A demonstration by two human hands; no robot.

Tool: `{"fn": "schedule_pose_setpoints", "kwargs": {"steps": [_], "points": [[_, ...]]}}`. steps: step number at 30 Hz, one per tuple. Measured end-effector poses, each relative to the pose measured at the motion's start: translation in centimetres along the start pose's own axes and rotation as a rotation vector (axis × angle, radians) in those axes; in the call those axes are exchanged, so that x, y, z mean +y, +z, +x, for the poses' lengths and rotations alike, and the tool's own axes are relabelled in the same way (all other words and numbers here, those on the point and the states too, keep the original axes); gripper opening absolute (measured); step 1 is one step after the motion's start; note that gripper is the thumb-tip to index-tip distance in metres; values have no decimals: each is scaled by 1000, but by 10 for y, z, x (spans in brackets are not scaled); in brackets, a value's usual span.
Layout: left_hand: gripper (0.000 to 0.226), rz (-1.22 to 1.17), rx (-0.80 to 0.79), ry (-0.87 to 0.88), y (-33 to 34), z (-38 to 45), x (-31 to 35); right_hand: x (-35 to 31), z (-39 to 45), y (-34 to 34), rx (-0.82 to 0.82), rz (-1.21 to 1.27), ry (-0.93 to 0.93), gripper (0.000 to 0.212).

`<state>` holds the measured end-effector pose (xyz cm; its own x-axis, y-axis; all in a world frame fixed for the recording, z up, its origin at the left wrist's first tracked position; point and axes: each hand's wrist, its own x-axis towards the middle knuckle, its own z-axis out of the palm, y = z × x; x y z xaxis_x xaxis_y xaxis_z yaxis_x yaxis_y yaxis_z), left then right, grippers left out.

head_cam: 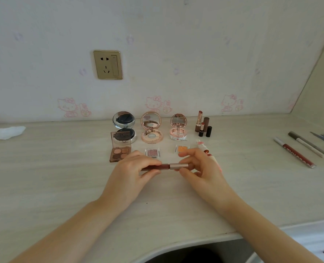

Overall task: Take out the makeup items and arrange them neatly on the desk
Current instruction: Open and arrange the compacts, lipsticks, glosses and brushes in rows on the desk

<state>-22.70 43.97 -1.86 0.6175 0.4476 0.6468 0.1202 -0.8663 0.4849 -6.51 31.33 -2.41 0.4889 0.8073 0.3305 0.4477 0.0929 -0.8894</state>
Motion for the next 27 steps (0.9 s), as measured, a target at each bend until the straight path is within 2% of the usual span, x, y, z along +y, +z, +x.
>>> {"fn": "schedule_pose_setpoints", "kwargs": {"steps": [3,7,10,14,21,27], "points": [[27,1,-2,5,-1,0,0,-2,0,0,-46,16,45,14],[26,2,-4,6,0,0,2,-5,2,0,-93,-63,50,22],[26,16,-8,10,0,0,1,-4,3,1,-55,-97,26,12],[25,14,24,-16,0,1,-1,-3,2,-1,15,-23,-10,26],[28,-26,16,6,1,0,4,-7,0,-4,94,121,-22,28],[32,-59,37,63,4,3,14,-12,9,-13,178,251,53,24]]}}
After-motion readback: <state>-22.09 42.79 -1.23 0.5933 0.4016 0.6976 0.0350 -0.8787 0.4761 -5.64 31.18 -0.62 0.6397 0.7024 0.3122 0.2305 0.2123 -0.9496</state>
